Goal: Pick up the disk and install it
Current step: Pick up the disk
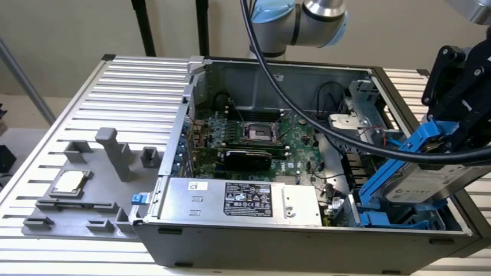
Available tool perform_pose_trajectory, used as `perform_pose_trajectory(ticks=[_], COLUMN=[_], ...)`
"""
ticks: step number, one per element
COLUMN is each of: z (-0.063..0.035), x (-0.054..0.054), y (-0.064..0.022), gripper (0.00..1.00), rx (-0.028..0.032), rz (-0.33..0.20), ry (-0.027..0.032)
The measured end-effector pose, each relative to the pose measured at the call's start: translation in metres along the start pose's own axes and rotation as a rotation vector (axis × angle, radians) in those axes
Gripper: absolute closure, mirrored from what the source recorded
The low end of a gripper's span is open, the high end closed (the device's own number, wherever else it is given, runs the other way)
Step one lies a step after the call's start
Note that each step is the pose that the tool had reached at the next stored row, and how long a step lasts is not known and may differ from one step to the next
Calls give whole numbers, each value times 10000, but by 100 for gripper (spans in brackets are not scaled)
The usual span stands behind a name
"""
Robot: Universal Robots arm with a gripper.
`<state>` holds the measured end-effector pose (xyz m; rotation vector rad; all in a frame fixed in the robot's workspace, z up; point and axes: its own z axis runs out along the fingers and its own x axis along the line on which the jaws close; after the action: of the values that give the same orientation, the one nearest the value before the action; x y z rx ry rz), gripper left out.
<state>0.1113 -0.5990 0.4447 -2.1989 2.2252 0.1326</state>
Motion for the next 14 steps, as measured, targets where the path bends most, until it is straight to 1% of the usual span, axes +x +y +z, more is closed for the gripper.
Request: perform_pose_trajectory(ticks=[8, 14], z=[43, 72], x=[2, 3], y=[15, 15], gripper=[67, 67], rx=[0, 0], rz=[2, 3], ry=[37, 38])
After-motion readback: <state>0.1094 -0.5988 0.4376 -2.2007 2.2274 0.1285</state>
